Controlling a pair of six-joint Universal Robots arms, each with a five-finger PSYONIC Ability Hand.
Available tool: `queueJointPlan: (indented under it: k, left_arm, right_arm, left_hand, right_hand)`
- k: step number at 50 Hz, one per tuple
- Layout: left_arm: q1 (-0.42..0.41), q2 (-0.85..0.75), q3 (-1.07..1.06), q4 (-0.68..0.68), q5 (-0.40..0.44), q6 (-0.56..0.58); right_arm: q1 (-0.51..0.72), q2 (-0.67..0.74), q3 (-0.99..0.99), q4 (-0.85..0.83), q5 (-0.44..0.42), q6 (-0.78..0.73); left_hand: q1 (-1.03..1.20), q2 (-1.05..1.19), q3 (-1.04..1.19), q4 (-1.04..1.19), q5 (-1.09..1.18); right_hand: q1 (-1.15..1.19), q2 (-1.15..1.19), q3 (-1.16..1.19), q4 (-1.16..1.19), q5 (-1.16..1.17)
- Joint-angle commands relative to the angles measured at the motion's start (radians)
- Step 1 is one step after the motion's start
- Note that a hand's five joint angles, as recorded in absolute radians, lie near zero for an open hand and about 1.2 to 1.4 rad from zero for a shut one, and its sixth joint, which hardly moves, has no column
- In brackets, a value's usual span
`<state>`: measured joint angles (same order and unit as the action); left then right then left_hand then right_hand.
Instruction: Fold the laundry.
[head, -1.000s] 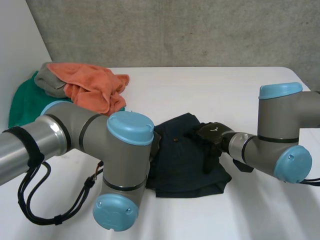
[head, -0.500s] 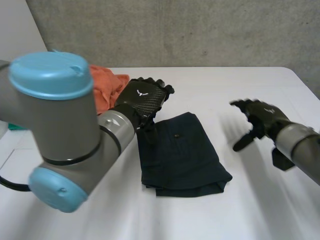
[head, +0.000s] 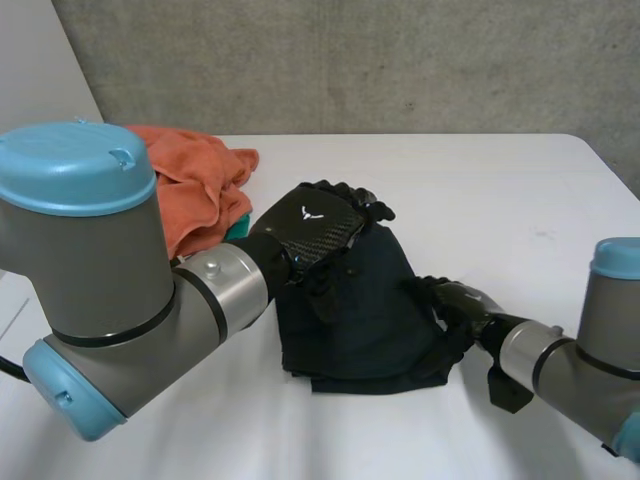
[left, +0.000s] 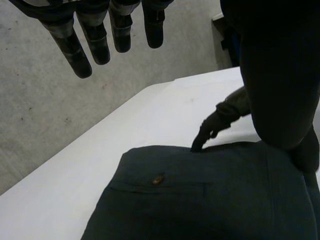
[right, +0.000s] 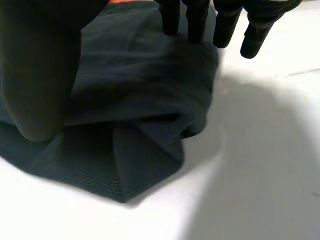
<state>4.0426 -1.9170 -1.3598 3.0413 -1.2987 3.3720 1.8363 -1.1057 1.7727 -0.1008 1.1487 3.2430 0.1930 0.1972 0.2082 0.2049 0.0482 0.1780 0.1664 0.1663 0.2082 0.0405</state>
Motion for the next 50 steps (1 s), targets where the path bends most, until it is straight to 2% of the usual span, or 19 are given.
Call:
queueJointPlan:
  k: [1, 5, 6, 8, 9, 10, 19, 26, 35, 41, 46, 50]
  left_arm:
    - [0.006, 0.006, -0.001, 0.001, -0.001, -0.036]
    - [0.007, 0.007, -0.001, 0.001, -0.001, -0.043]
    - [0.007, 0.007, -0.001, 0.001, -0.001, -0.043]
    - [0.007, 0.007, -0.001, 0.001, -0.001, -0.043]
    - [0.009, 0.009, -0.001, 0.002, -0.001, -0.043]
    - [0.01, 0.009, -0.001, 0.001, -0.001, -0.043]
    - [0.007, 0.012, 0.013, 0.016, 0.001, -0.046]
    - [-0.008, 0.013, 0.062, 0.028, 0.001, -0.048]
    - [-0.068, 0.0, 0.16, 0.028, 0.001, -0.077]
    - [-0.077, -0.016, 0.18, 0.028, 0.002, -0.083]
    - [-0.106, -0.037, 0.211, 0.028, 0.001, -0.085]
    - [-0.117, -0.042, 0.223, 0.028, 0.002, -0.1]
  right_arm:
    - [0.041, 0.04, -0.032, -0.023, 0.031, -0.002]
    - [0.06, 0.052, -0.051, -0.043, 0.051, -0.003]
    - [0.064, 0.055, -0.058, -0.051, 0.057, -0.003]
    - [0.067, 0.063, -0.065, -0.06, 0.066, -0.006]
    - [0.067, 0.072, -0.076, -0.066, 0.078, -0.006]
    - [0.067, 0.073, -0.081, -0.068, 0.082, -0.006]
    - [0.052, 0.087, -0.183, -0.082, 0.147, 0.0]
    - [-0.045, 0.139, -0.318, -0.088, 0.186, 0.009]
    - [-0.178, 0.351, -0.691, -0.071, 0.374, 0.083]
    - [-0.265, 0.463, -0.909, -0.024, 0.439, 0.109]
    - [-0.342, 0.622, -1.174, 0.102, 0.526, 0.129]
    - [-0.383, 0.702, -1.309, 0.15, 0.557, 0.135]
  left_hand:
    - [-0.003, -0.007, -0.018, -0.015, -0.033]
    - [-0.003, -0.007, -0.018, -0.015, -0.033]
    - [-0.003, -0.007, -0.018, -0.015, -0.033]
    - [-0.003, -0.007, -0.018, -0.015, -0.033]
    - [-0.003, -0.007, -0.018, -0.015, -0.033]
    - [-0.003, -0.007, -0.018, -0.015, -0.033]
    - [-0.006, -0.01, -0.021, -0.018, -0.036]
    - [-0.012, -0.016, -0.027, -0.024, -0.041]
    - [-0.009, -0.013, -0.024, -0.021, -0.039]
    - [-0.009, -0.013, -0.024, -0.021, -0.039]
    - [-0.009, -0.013, -0.024, -0.021, -0.039]
    - [-0.006, -0.01, -0.021, -0.018, -0.036]
  right_hand:
    - [0.006, 0.018, 0.018, -0.024, -0.031]
    - [0.382, 0.393, 0.393, 0.351, 0.345]
    - [0.595, 0.606, 0.606, 0.565, 0.558]
    - [0.819, 0.83, 0.831, 0.789, 0.782]
    - [1.143, 1.154, 1.154, 1.112, 1.106]
    - [1.217, 1.229, 1.229, 1.187, 1.18]
    - [1.218, 1.23, 1.23, 1.188, 1.181]
    - [1.218, 1.23, 1.23, 1.188, 1.181]
    - [1.218, 1.23, 1.23, 1.188, 1.181]
    - [1.218, 1.23, 1.23, 1.188, 1.181]
    - [1.218, 1.23, 1.23, 1.188, 1.181]
    - [1.218, 1.23, 1.23, 1.188, 1.181]
